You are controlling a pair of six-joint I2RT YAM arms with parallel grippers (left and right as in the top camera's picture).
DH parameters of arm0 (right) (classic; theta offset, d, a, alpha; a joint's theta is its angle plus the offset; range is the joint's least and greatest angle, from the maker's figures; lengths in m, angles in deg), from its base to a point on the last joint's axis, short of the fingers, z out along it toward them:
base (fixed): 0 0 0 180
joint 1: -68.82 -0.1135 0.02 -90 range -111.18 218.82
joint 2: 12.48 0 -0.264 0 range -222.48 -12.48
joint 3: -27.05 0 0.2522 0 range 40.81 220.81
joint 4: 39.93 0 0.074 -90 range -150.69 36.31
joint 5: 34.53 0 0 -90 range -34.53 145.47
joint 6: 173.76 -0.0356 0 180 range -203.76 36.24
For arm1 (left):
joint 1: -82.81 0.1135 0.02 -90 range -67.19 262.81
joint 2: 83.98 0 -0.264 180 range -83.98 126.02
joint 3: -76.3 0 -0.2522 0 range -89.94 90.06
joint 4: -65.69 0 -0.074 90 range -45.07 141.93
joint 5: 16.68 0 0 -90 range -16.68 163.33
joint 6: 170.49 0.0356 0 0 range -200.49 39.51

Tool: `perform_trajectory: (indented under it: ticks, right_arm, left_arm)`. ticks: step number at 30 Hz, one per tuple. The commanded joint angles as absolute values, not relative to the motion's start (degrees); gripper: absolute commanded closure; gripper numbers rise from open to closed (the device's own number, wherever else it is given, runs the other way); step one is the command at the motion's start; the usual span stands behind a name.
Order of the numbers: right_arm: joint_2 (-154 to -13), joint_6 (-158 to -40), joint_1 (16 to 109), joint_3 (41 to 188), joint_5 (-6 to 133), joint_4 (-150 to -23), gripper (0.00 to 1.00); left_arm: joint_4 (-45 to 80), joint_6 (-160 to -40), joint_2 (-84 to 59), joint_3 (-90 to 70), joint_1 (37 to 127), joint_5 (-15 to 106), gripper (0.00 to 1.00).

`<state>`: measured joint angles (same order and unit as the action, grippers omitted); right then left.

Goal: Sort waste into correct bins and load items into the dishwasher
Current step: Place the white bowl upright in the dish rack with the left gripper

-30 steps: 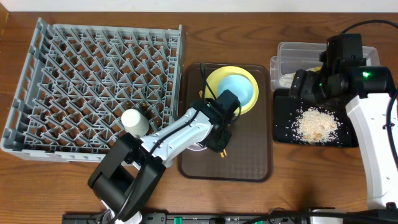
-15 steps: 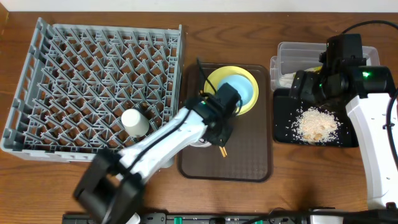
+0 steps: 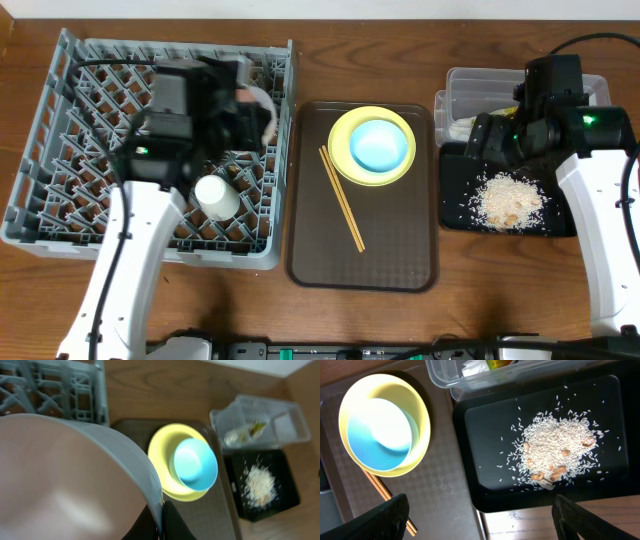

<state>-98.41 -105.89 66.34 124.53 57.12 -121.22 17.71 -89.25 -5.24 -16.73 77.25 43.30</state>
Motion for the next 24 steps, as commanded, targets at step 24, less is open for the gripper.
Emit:
perform_trajectory:
  ticks: [24]
  right_arm:
    - [-97.9, -105.8, 66.9, 124.7, 56.6, -122.1, 0.12]
  left_arm:
    - [38.3, -97.1, 26.5, -16.2, 109.0, -8.4, 0.67]
